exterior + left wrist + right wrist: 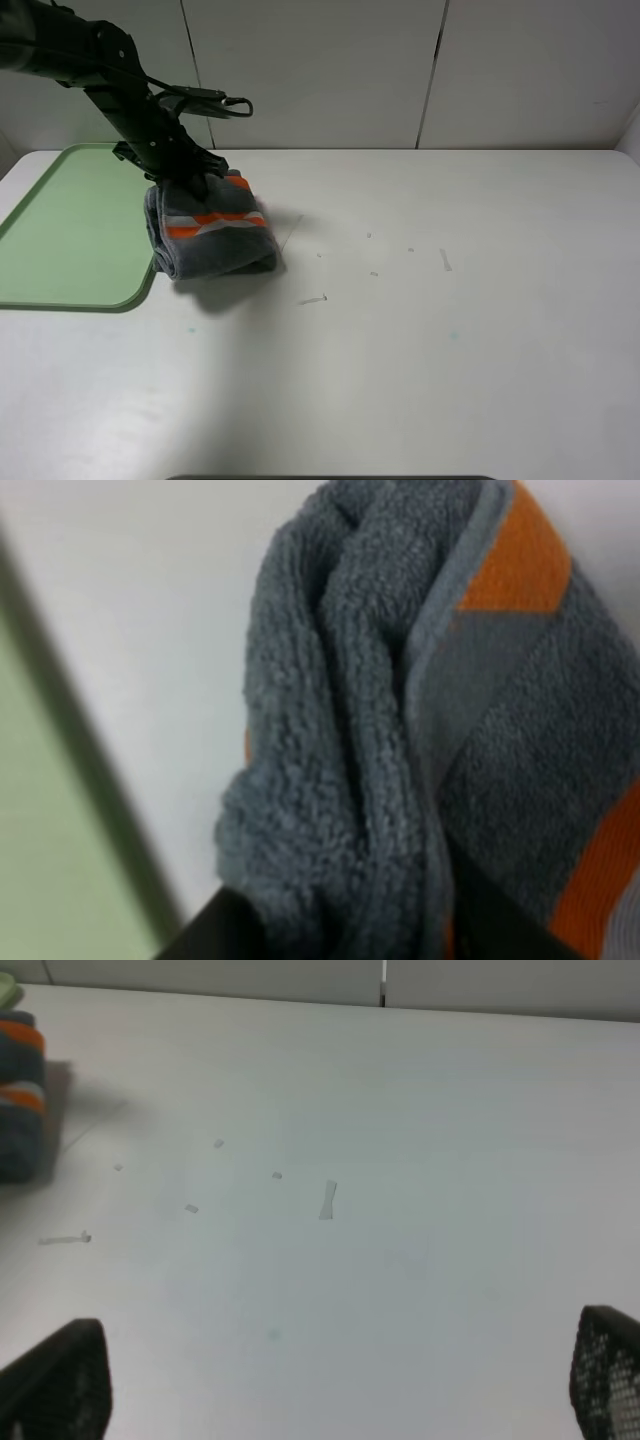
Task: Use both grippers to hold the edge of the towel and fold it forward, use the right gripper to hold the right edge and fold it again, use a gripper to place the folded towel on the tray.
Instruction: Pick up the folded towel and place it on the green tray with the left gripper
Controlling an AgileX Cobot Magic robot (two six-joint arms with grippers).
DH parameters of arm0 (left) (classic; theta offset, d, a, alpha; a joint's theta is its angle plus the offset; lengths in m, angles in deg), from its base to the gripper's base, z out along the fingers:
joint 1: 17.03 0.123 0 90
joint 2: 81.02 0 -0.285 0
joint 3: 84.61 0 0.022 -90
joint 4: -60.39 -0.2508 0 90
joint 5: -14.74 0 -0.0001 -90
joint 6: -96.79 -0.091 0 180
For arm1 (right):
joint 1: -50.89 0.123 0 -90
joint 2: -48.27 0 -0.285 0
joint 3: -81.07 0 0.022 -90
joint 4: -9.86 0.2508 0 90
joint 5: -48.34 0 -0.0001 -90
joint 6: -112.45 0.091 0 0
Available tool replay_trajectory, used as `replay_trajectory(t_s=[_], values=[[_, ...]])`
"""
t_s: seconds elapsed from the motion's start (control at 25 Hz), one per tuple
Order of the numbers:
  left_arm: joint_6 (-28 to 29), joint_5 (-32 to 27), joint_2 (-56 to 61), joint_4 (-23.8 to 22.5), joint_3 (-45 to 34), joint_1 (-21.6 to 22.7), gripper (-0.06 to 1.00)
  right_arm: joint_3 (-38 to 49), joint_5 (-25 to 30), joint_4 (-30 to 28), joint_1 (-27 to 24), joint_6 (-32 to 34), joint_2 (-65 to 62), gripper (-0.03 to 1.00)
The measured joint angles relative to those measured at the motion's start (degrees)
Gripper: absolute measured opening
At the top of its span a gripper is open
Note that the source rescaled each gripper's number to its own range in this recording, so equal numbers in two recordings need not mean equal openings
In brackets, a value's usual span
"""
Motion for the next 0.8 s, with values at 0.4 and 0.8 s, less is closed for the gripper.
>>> replay_trajectory(t_s=[0.4,0.8], values=[[-2.6,-1.1,0.0,-2.0,0.0,9.7,0.26,0.0,0.0,0.0,0.0,0.0,0.0,1.0],[-2.6,-1.1,0.0,-5.3,0.0,16.7,0.26,0.0,0.0,0.0,0.0,0.0,0.0,1.0]])
